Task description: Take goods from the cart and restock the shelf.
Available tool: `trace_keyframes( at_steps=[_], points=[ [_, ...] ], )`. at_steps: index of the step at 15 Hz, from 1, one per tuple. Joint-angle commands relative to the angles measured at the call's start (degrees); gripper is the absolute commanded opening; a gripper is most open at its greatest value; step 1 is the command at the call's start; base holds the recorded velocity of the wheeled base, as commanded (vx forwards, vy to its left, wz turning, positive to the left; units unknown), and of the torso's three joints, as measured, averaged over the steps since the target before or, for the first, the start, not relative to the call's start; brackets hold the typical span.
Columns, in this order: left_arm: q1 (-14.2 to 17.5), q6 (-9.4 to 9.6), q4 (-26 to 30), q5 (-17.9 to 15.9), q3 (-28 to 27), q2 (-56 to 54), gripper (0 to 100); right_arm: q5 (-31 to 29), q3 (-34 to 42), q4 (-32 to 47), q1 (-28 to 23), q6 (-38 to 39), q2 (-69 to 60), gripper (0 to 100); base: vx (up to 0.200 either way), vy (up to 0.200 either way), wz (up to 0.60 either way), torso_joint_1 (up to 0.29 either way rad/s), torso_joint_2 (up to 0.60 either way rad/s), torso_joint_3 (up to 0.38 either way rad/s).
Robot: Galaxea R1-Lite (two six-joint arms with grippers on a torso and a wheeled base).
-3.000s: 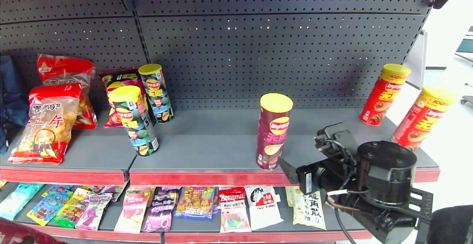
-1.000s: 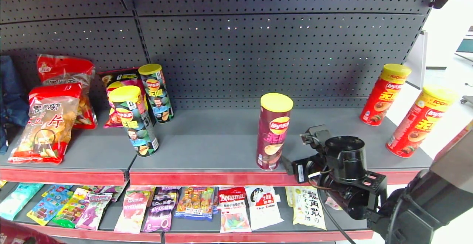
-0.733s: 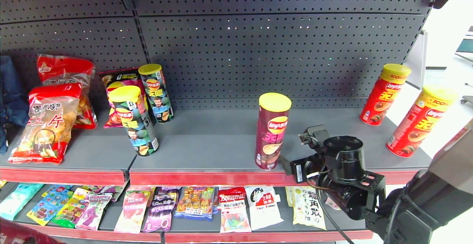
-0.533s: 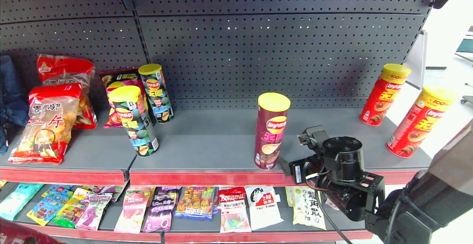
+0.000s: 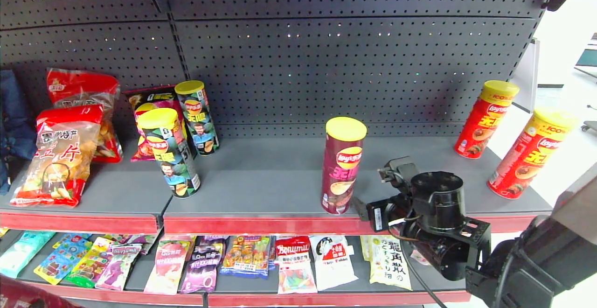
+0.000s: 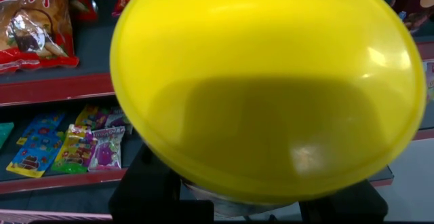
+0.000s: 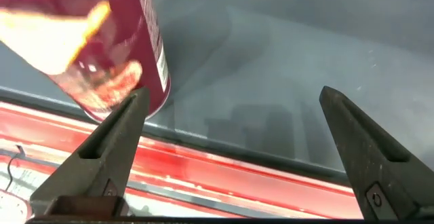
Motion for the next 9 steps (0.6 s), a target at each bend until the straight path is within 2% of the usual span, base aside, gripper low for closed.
trace_keyframes(
  at_steps=[1, 5, 9],
  points=[
    [0.01, 0.02, 0.02, -0.12, 0.12, 0.02, 0, -0.17, 1.78, -0.06, 0.59, -1.31, -5.94, 100, 0.0, 0.0, 0.0, 0.0, 0.0, 0.0],
    [-0.08, 0.02, 0.02, -0.3, 0.03, 0.11, 0, -1.57, 8.55, 0.03, 3.84, -5.09, -18.68, 100, 0.0, 0.0, 0.0, 0.0, 0.0, 0.0],
    [-0.16, 0.02, -0.07, -0.65, -0.05, 0.29, 0, -0.17, 8.64, 0.82, 0.41, -13.26, -31.25, 100, 0.0, 0.0, 0.0, 0.0, 0.0, 0.0]
  ],
)
